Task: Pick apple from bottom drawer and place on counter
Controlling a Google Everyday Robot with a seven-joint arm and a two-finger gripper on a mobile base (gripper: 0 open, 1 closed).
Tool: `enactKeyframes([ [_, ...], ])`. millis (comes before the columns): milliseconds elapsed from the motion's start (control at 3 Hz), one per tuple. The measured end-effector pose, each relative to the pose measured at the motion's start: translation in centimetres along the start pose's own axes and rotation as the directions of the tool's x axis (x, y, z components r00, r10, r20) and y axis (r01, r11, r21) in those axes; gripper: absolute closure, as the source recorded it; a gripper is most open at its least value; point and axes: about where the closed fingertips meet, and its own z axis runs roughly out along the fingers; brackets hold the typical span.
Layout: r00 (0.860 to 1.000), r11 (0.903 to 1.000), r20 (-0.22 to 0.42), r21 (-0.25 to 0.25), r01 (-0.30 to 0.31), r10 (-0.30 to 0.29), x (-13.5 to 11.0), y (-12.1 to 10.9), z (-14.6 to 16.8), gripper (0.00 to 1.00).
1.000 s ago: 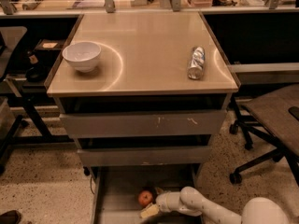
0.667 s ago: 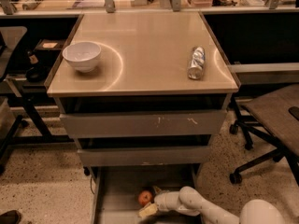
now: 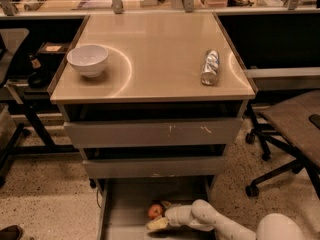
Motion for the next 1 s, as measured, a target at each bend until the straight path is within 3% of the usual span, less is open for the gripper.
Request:
enactKeyframes([
  [1000, 1.000, 1.0000, 0.000, 0.000, 0.000, 0.000, 0.00, 0.01, 0.01, 0.88],
])
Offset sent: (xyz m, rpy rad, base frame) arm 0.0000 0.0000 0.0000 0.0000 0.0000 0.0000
